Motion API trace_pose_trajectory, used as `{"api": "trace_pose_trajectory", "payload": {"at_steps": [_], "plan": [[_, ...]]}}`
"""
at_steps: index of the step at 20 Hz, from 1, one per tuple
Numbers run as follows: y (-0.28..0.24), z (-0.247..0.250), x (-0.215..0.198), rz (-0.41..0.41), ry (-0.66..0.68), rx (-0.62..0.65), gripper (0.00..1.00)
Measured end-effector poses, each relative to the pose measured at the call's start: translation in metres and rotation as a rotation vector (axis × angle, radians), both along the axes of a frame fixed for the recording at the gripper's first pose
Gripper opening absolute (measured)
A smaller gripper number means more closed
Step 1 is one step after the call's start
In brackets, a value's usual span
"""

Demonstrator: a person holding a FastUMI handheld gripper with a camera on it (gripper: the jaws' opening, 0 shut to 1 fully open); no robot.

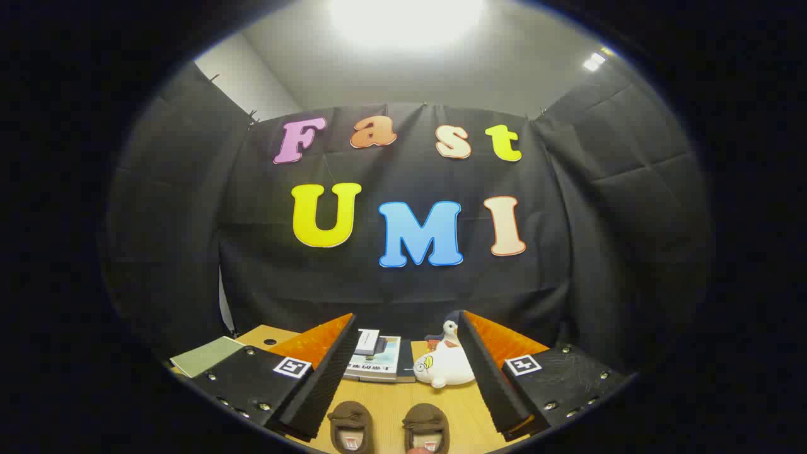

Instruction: Open the storage box then place both shoes into the box .Put the left shoe in first, then the right shoe, with the right side of both shoes facing outward in a uniform manner.

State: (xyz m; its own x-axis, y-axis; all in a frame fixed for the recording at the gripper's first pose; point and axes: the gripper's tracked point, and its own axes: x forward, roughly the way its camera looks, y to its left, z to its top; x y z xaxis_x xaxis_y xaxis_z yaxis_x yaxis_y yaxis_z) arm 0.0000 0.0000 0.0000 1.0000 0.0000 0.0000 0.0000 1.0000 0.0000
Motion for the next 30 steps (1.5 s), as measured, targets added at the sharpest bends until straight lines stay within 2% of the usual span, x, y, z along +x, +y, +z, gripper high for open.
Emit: {"api": "trace_pose_trajectory", "payload": {"at_steps": [21,30], "plan": [[0.006,-0.007,-0.008,0.027,0.004,0.015,0.96],[0.038,-0.028,-0.009,0.117,0.053,0.154,0.96]]}}
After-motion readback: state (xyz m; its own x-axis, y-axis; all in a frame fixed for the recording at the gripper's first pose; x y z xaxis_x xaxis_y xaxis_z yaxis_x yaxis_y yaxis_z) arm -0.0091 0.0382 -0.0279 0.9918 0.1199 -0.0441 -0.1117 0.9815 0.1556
